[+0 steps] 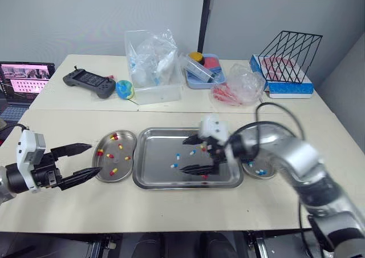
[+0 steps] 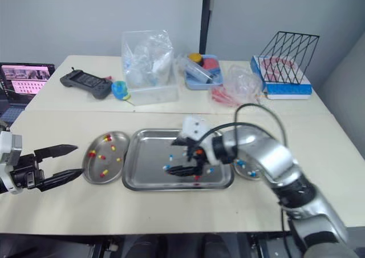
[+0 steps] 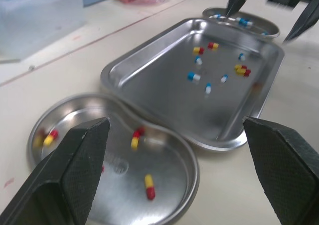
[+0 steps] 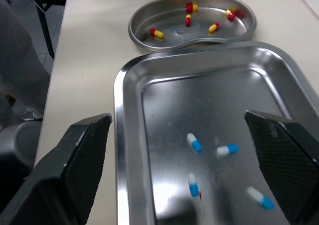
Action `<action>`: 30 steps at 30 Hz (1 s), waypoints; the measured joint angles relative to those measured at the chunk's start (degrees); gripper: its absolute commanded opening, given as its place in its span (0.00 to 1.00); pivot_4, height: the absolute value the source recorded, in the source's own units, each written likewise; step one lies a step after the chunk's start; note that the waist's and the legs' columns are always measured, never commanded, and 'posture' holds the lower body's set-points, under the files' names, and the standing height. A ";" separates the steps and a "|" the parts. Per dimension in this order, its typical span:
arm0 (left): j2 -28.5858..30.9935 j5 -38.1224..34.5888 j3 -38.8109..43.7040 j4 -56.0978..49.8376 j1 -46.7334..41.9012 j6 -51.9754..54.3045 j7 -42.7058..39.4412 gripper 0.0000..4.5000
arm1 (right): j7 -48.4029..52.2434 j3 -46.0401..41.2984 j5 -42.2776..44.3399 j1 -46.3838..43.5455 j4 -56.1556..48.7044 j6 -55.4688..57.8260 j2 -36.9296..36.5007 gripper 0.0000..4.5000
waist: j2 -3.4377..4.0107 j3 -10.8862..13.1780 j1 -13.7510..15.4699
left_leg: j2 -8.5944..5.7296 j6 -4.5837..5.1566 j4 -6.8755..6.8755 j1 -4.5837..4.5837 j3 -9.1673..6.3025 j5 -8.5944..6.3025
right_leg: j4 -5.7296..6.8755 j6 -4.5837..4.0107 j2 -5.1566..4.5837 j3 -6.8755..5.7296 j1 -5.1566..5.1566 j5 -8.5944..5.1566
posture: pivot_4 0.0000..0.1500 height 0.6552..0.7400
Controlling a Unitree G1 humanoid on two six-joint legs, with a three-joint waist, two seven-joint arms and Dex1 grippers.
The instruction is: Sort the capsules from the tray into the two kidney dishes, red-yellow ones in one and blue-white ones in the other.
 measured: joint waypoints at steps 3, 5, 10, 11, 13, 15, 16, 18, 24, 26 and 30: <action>-0.05 0.06 1.33 -1.12 2.22 0.45 0.73 1.00 | -1.05 3.16 -3.60 -0.82 4.32 -0.35 2.91 0.65 | 0.01 0.01 -0.21 | 0.01 0.00 0.00 0.01 0.04 0.00 | 0.00 0.01 0.04 0.00 0.00 0.00 | 1.00 1.00; -0.08 0.11 1.61 -1.28 3.40 0.51 0.98 1.00 | -1.66 3.58 -4.99 -1.95 6.46 -0.30 4.66 0.50 | 0.01 0.01 -0.29 | 0.04 -0.02 0.00 0.01 0.04 0.01 | 0.01 0.00 0.08 -0.02 -0.01 0.00 | 1.00 1.00; -0.07 0.04 3.21 -1.57 3.61 0.59 1.72 1.00 | -2.22 5.44 -9.18 -2.86 9.86 -1.74 7.64 0.36 | 0.02 0.01 -0.19 | 0.05 -0.06 0.00 0.02 -0.01 0.03 | 0.01 -0.02 0.09 -0.11 0.03 -0.01 | 1.00 1.00; -0.07 0.04 3.22 -1.58 3.63 0.59 1.77 1.00 | -2.32 5.90 -9.79 -2.86 10.70 -1.88 8.42 0.36 | 0.02 0.01 -0.22 | 0.05 -0.07 -0.01 0.02 -0.01 0.03 | 0.02 -0.02 0.09 -0.12 0.03 -0.01 | 1.00 1.00; -0.08 0.04 3.21 -1.62 3.58 0.59 1.95 1.00 | -2.64 6.89 -11.41 -2.85 11.96 -2.50 9.59 0.36 | 0.03 0.02 -0.25 | 0.05 -0.08 -0.01 0.01 -0.01 0.03 | 0.02 -0.02 0.10 -0.12 0.01 -0.01 | 1.00 1.00; -0.08 0.04 3.21 -1.64 3.56 0.59 2.24 1.00 | -2.57 7.55 -12.76 -2.85 13.17 -3.74 9.69 0.36 | 0.03 0.02 -0.22 | 0.05 -0.08 -0.01 0.02 0.00 0.03 | 0.01 -0.02 0.10 -0.12 0.02 -0.01 | 1.00 1.00; -0.08 0.04 3.21 -1.64 3.55 0.58 2.32 1.00 | -2.50 7.79 -13.53 -2.85 13.75 -4.13 9.78 0.36 | 0.03 0.02 -0.23 | 0.05 -0.08 -0.01 0.01 0.00 0.03 | 0.01 -0.02 0.10 -0.12 0.02 -0.01 | 1.00 1.00; -0.08 0.04 3.21 -1.64 3.46 0.58 2.38 1.00 | -1.86 8.54 -14.73 -2.85 15.22 -5.33 9.92 0.36 | 0.03 0.02 -0.26 | 0.05 -0.09 -0.01 0.02 0.00 0.03 | 0.02 -0.03 0.10 -0.12 0.02 -0.02 | 1.00 1.00; 0.21 0.18 3.08 -1.20 2.24 0.30 2.24 1.00 | -0.47 9.42 -17.04 -2.67 18.16 -6.71 11.16 0.36 | 0.04 0.02 -0.30 | 0.06 -0.11 -0.02 0.02 0.00 0.03 | 0.02 -0.04 0.12 -0.13 0.01 -0.02 | 1.00 1.00; 0.87 0.24 3.00 -0.24 1.48 0.28 2.06 1.00 | -0.35 9.49 -17.69 -2.54 19.04 -6.68 11.38 0.36 | 0.04 0.02 -0.30 | 0.06 -0.12 -0.02 0.02 0.00 0.04 | 0.02 -0.04 0.12 -0.15 0.01 -0.02 | 1.00 1.00; 1.10 0.24 2.91 -0.12 0.85 0.21 1.59 1.00 | -0.21 9.48 -18.58 -2.30 20.01 -6.66 11.77 0.36 | 0.04 0.03 -0.36 | 0.07 -0.13 -0.05 0.02 0.00 0.03 | 0.01 -0.05 0.13 -0.14 -0.01 -0.03 | 1.00 1.00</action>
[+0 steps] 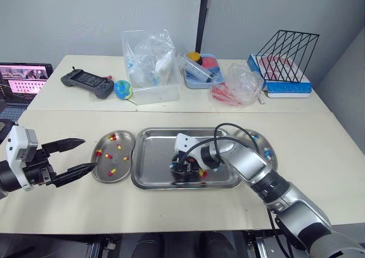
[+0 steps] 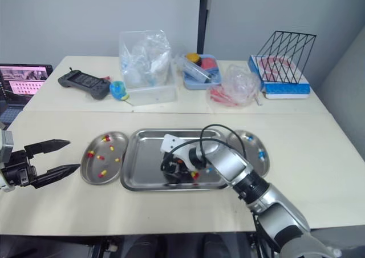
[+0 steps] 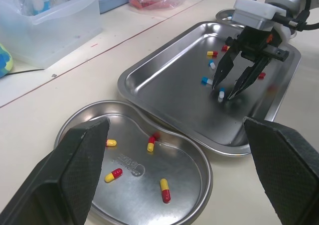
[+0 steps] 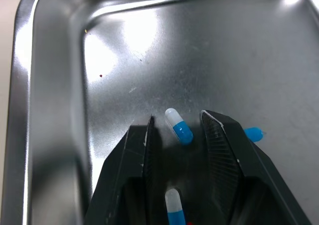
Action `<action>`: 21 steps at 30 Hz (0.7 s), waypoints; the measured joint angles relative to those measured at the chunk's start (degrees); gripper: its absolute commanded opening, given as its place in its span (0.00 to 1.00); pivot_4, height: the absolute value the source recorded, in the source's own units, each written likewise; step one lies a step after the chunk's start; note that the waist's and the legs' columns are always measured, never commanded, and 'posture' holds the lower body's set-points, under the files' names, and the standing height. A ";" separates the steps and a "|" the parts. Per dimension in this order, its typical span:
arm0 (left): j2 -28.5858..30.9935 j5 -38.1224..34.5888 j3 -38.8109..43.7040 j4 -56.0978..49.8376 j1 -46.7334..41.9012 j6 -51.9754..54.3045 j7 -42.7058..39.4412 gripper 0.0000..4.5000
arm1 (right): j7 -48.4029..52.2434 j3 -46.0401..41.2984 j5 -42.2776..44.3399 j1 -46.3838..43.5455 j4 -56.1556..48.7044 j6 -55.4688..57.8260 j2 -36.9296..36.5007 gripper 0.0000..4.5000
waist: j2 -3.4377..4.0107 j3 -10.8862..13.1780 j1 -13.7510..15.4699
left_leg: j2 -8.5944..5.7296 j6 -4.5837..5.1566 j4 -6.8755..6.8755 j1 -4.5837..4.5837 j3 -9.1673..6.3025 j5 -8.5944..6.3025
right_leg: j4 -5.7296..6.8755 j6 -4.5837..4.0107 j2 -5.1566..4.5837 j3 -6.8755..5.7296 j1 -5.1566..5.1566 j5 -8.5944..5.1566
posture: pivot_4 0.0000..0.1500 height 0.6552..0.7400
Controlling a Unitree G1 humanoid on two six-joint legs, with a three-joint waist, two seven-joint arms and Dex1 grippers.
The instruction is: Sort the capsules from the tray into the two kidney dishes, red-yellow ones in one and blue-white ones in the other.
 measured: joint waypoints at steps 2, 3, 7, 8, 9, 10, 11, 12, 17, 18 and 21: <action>0.00 0.01 -0.23 0.26 -0.21 0.00 -0.06 1.00 | 0.33 -0.20 -0.19 0.27 0.14 -0.02 0.00 0.36 | 0.00 0.00 0.00 | 0.00 -0.01 -0.01 0.00 0.00 0.00 | 0.00 0.00 0.00 0.00 0.00 0.00 | 1.00 1.00; 0.00 0.02 -0.29 0.43 -0.35 0.00 -0.08 1.00 | 0.50 -0.26 -0.29 0.27 0.22 -0.03 0.01 0.36 | 0.00 0.00 -0.01 | 0.01 -0.01 -0.01 0.01 0.00 0.00 | 0.00 0.00 0.01 0.00 0.00 0.00 | 1.00 1.00; 0.37 0.42 -0.43 1.37 -0.87 -0.17 -0.52 1.00 | 1.58 -0.47 -0.69 0.27 0.61 -0.24 0.22 0.17 | 0.00 0.00 0.02 | 0.01 -0.02 -0.01 0.02 0.00 0.00 | 0.00 -0.01 0.01 -0.01 0.01 0.00 | 1.00 1.00; 0.43 0.49 -0.45 1.73 -1.17 -0.32 -0.58 1.00 | 1.84 -0.47 -0.72 0.29 0.65 -0.26 0.44 0.09 | 0.00 0.00 0.01 | 0.01 -0.02 -0.01 0.02 0.00 0.00 | 0.00 -0.01 0.01 -0.01 0.01 0.00 | 1.00 1.00; 0.43 0.63 -0.50 1.99 -1.53 -0.55 -0.62 1.00 | 2.07 -0.48 -0.73 0.40 0.65 -0.26 0.71 0.01 | 0.00 0.00 0.01 | 0.02 -0.02 -0.01 0.02 0.00 0.00 | 0.00 -0.01 0.02 -0.01 0.01 -0.01 | 1.00 1.00; 0.43 0.84 -0.61 2.01 -1.81 -0.89 -0.64 1.00 | 2.21 -0.48 -0.75 0.51 0.65 -0.26 1.13 0.01 | 0.00 0.00 0.00 | 0.02 -0.02 -0.01 0.03 0.00 0.00 | 0.00 -0.01 0.02 -0.01 0.02 -0.01 | 1.00 1.00; 0.43 0.99 -0.82 2.00 -2.03 -1.13 -0.66 1.00 | 2.31 -0.48 -0.77 0.57 0.65 -0.25 1.44 0.01 | 0.00 0.00 0.00 | 0.02 -0.02 -0.01 0.02 0.00 0.00 | 0.00 -0.01 0.02 -0.01 0.02 -0.01 | 1.00 1.00; 0.43 1.11 -1.06 2.00 -2.16 -1.24 -0.66 1.00 | 2.41 -0.48 -0.82 0.58 0.65 -0.24 1.54 0.01 | 0.01 0.00 0.01 | 0.02 -0.02 -0.01 0.02 0.00 0.00 | 0.00 -0.01 0.01 -0.01 0.02 -0.01 | 1.00 1.00; 0.43 1.17 -1.63 2.01 -2.24 -1.42 -0.97 1.00 | 2.49 -1.13 -1.72 0.58 0.62 -0.25 1.26 0.01 | 0.01 0.01 0.03 | 0.02 -0.03 -0.01 0.02 -0.01 0.00 | 0.00 -0.01 0.01 -0.01 0.01 -0.01 | 1.00 1.00; 0.43 1.19 -1.64 2.04 -2.24 -1.60 -1.24 1.00 | 2.57 -1.45 -1.71 0.58 0.45 0.14 1.24 0.01 | 0.01 0.01 0.03 | 0.02 -0.03 -0.01 0.01 -0.01 0.00 | 0.00 -0.01 0.01 -0.01 0.00 -0.01 | 1.00 1.00; 0.44 1.41 -1.67 2.97 -2.32 -2.29 -1.98 1.00 | 2.94 -2.58 -1.57 0.57 -1.06 0.94 1.09 0.01 | 0.02 0.01 0.00 | 0.02 -0.04 -0.04 0.01 -0.01 0.00 | 0.00 -0.03 0.02 -0.01 -0.02 -0.01 | 1.00 1.00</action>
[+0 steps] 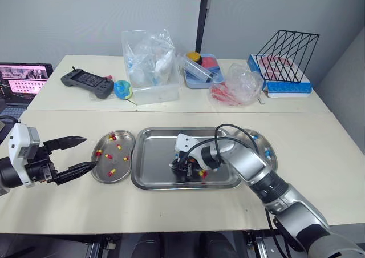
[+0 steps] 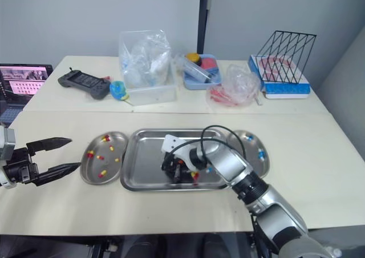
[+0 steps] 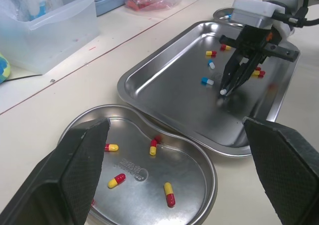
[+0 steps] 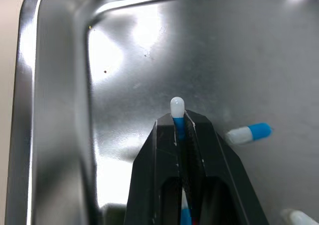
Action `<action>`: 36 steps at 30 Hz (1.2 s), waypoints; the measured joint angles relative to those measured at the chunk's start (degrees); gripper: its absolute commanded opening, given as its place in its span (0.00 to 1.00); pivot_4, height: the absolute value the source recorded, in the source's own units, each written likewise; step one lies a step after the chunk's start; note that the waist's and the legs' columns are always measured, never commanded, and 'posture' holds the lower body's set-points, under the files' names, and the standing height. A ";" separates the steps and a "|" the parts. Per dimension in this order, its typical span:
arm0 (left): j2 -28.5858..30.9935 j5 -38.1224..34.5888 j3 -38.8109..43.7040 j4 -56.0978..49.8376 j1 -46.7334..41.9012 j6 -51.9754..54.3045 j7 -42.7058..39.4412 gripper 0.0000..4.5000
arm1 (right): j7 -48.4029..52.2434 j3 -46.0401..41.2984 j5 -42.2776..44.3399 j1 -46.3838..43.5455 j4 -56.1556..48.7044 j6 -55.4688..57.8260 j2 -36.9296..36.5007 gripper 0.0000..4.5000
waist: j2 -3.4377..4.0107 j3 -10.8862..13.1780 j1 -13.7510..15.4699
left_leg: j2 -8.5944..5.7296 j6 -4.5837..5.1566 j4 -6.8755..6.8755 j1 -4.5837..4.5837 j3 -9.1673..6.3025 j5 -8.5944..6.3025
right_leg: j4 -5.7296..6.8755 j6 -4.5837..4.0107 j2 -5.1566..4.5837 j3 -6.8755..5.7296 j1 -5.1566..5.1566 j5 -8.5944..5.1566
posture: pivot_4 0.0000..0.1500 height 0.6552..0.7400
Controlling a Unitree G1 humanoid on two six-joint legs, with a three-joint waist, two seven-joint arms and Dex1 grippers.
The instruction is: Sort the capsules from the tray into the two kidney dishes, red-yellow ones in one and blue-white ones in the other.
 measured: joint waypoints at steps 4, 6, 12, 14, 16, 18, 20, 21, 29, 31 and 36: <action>0.03 0.93 -1.08 2.92 -0.61 -1.26 -1.30 1.00 | 0.99 -3.77 3.24 -0.19 -3.03 2.32 0.08 0.01 | 0.01 0.01 0.05 | 0.01 -0.01 -0.01 -0.02 0.00 0.00 | 0.00 -0.01 0.00 0.00 -0.02 -0.01 | 1.00 1.00; 0.03 0.98 -1.86 3.38 -1.09 -1.63 -1.82 1.00 | 3.03 -7.30 7.12 -0.37 -6.75 4.07 -0.89 0.01 | 0.02 0.01 0.22 | 0.00 0.00 0.00 -0.05 -0.03 0.00 | -0.02 -0.01 -0.02 -0.03 -0.01 -0.01 | 1.00 1.00; -0.20 0.45 -3.31 1.82 -1.79 -1.32 -2.10 1.00 | 6.33 -17.20 13.64 -1.77 -11.31 7.93 -10.49 0.01 | 0.02 0.02 0.40 | -0.02 0.00 -0.01 -0.04 -0.09 -0.02 | -0.10 -0.03 -0.13 -0.18 0.04 -0.01 | 1.00 1.00; -0.48 -0.09 -3.71 1.13 -2.21 -1.20 -2.07 1.00 | 7.62 -20.68 14.61 -1.18 -10.07 7.78 -15.57 0.01 | 0.04 0.03 0.47 | -0.04 0.01 -0.03 -0.05 -0.09 -0.02 | -0.11 -0.04 -0.18 -0.21 0.04 -0.02 | 1.00 1.00; -0.98 -0.32 -4.80 1.12 -3.02 -1.20 -1.80 1.00 | 8.40 -25.77 15.12 0.03 -7.10 6.53 -21.45 0.01 | 0.05 0.03 0.59 | -0.04 0.02 -0.05 -0.04 -0.07 -0.03 | -0.15 -0.05 -0.18 -0.22 0.06 -0.03 | 1.00 1.00; -1.88 -0.32 -5.94 1.20 -3.64 -1.21 -1.61 1.00 | 8.43 -28.71 15.02 1.45 -5.00 5.66 -25.19 0.01 | 0.05 0.03 0.49 | -0.02 0.02 -0.08 -0.03 -0.07 -0.03 | -0.15 -0.06 -0.16 -0.22 0.06 -0.04 | 1.00 1.00; -2.33 -0.31 -7.33 1.30 -4.26 -1.22 -1.39 1.00 | 8.62 -30.79 14.91 4.40 -3.16 4.61 -28.52 0.01 | 0.04 0.03 0.40 | 0.01 0.02 -0.09 -0.03 -0.07 -0.03 | -0.15 -0.10 -0.10 -0.23 0.07 -0.05 | 1.00 1.00; -2.35 -0.30 -7.70 1.34 -4.39 -1.24 -1.34 1.00 | 8.80 -31.35 14.91 5.82 -2.46 3.95 -29.36 0.01 | 0.04 0.03 0.39 | 0.01 0.02 -0.09 -0.02 -0.08 -0.03 | -0.15 -0.10 -0.09 -0.23 0.08 -0.06 | 1.00 1.00; -2.55 -0.26 -8.80 2.72 -7.19 -2.11 -1.39 1.00 | 5.70 -33.03 13.21 15.69 3.18 0.02 -31.07 0.01 | 0.08 0.05 0.08 | 0.02 0.03 -0.06 0.03 0.00 -0.02 | -0.10 -0.07 -0.04 -0.14 0.10 -0.05 | 1.00 1.00; -2.55 -0.18 -8.94 3.55 -7.38 -2.37 -1.42 1.00 | 4.95 -32.93 12.85 16.43 3.73 -0.20 -30.75 0.01 | 0.08 0.05 0.09 | 0.02 0.03 -0.05 0.03 0.00 -0.03 | -0.10 -0.07 -0.04 -0.14 0.10 -0.06 | 1.00 1.00; -2.55 0.38 -9.39 4.14 -8.01 -2.75 -1.37 1.00 | 1.92 -32.42 10.56 16.61 6.33 -1.95 -29.93 0.39 | 0.08 0.05 0.18 | 0.00 0.03 -0.04 0.02 0.01 -0.03 | -0.11 -0.06 -0.05 -0.15 0.11 -0.06 | 1.00 1.00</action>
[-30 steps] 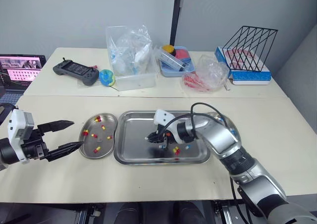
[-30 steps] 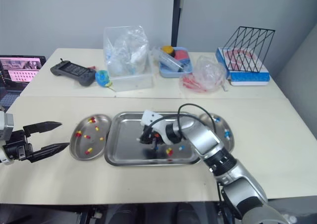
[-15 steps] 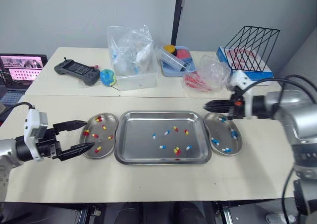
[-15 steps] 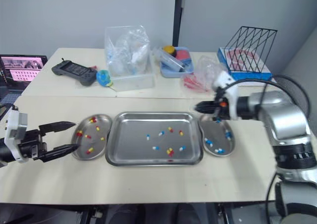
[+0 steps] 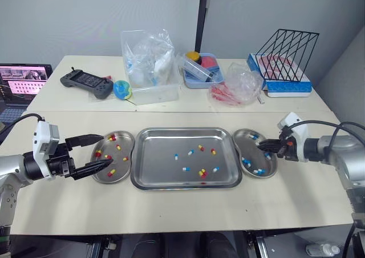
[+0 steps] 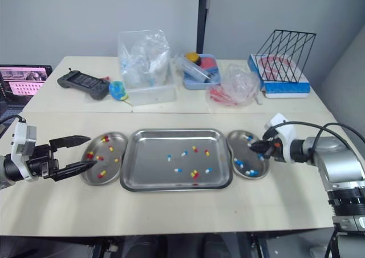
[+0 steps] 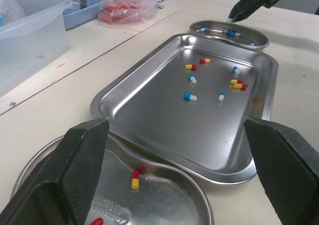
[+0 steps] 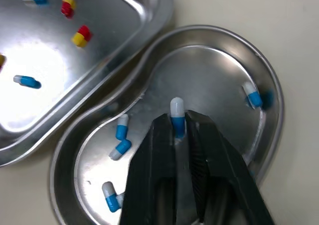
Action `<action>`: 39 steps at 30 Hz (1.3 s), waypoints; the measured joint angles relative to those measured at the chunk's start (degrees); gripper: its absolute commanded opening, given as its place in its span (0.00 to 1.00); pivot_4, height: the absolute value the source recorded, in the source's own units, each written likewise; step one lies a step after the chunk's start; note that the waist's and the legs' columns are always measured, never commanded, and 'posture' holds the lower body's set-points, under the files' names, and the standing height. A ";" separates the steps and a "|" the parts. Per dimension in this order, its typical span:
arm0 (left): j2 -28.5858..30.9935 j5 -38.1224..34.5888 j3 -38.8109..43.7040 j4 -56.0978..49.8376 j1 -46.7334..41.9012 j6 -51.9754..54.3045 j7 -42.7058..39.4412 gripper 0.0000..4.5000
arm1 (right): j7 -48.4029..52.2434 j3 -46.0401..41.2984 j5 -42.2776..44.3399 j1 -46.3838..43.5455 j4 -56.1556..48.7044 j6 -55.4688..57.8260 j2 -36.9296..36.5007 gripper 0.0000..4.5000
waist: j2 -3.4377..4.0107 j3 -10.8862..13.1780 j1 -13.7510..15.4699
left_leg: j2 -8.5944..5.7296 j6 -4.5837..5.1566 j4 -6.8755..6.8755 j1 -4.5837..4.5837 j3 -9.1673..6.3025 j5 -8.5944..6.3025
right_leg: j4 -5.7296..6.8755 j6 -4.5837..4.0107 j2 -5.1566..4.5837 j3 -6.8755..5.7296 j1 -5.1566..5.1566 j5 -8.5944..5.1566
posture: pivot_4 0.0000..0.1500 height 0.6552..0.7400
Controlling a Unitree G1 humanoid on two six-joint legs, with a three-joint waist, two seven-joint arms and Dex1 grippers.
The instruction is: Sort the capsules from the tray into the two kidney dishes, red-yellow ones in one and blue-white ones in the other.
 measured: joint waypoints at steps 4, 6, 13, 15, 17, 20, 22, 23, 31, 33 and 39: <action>-0.75 0.16 -0.15 -0.20 0.85 0.03 0.20 1.00 | -0.05 -0.34 0.07 0.49 0.19 -1.49 0.05 0.69 | 0.01 0.00 0.02 | 0.01 0.00 -0.01 0.00 0.00 0.00 | 0.00 0.00 0.01 0.00 0.00 0.00 | 1.00 1.00; -1.17 0.18 -0.55 -0.28 0.93 0.12 0.41 1.00 | -0.05 -1.11 0.43 0.49 0.22 -1.50 0.04 0.85 | 0.01 0.01 0.06 | 0.01 0.00 0.01 0.00 -0.01 0.00 | 0.00 0.01 0.01 -0.01 0.01 0.00 | 1.00 1.00; -1.18 0.37 -0.57 -0.56 0.69 0.17 1.22 1.00 | 1.04 -5.21 1.77 2.13 0.12 -1.46 -1.34 1.00 | 0.01 0.01 0.22 | 0.01 0.00 0.01 0.01 -0.02 0.00 | -0.01 0.01 0.01 -0.01 0.04 0.00 | 1.00 1.00; -1.17 0.39 -0.57 -0.01 -0.04 0.11 1.29 1.00 | 1.11 -7.45 2.90 2.32 -0.06 -1.47 -1.34 1.00 | 0.01 0.00 0.21 | 0.01 0.00 0.01 0.03 -0.02 0.00 | 0.00 0.01 0.02 -0.01 0.05 0.00 | 1.00 1.00; -1.15 0.38 -0.47 1.17 -0.92 -0.02 1.42 1.00 | 1.32 -9.98 4.18 3.42 -0.86 -1.81 -1.34 1.00 | 0.01 0.00 0.28 | 0.01 0.00 0.01 0.03 -0.02 0.00 | -0.01 0.01 0.03 -0.02 0.06 0.00 | 1.00 1.00; -1.85 -0.87 1.76 3.83 -2.52 0.18 2.91 1.00 | 2.25 -16.28 8.24 6.91 -2.34 -2.77 -0.60 1.00 | 0.01 0.00 0.60 | 0.01 0.01 0.01 0.01 -0.05 -0.01 | -0.02 0.03 0.03 -0.03 0.08 0.00 | 1.00 1.00; -1.83 -0.87 3.33 5.31 -2.65 -0.54 2.96 1.00 | 2.20 -20.01 9.65 9.08 -2.76 -3.27 -0.54 1.00 | 0.01 0.00 0.68 | -0.01 0.02 0.01 0.04 -0.03 -0.01 | -0.02 0.04 0.02 -0.03 0.11 0.00 | 1.00 1.00; -1.80 -0.49 3.91 6.56 -2.47 -1.63 2.92 1.00 | 1.85 -22.00 9.85 10.56 -2.82 -4.01 -0.43 1.00 | 0.01 0.00 0.73 | 0.00 0.01 0.01 0.04 -0.02 -0.01 | -0.03 0.04 0.02 -0.03 0.11 0.00 | 1.00 1.00; -3.99 2.27 7.15 15.48 -0.30 -7.14 6.53 1.00 | -4.72 -30.46 11.98 18.19 -3.71 -7.71 7.57 1.00 | 0.01 0.00 0.70 | 0.03 0.00 0.05 0.09 -0.01 0.00 | 0.00 0.03 0.03 0.01 0.14 0.00 | 1.00 1.00; -4.05 2.72 7.54 16.57 0.05 -8.36 7.00 1.00 | -6.17 -32.33 12.38 18.53 -3.17 -8.59 8.44 1.00 | 0.01 0.00 0.69 | 0.04 0.00 0.05 0.11 -0.01 0.00 | 0.00 0.03 0.04 0.01 0.15 0.00 | 1.00 1.00; -6.12 4.90 11.67 22.67 2.63 -13.62 12.39 1.00 | -10.31 -37.88 11.57 20.83 6.13 -17.41 9.93 1.00 | 0.01 0.00 0.75 | 0.02 0.01 0.03 0.12 0.00 -0.01 | -0.01 0.03 -0.01 0.01 0.17 0.00 | 1.00 1.00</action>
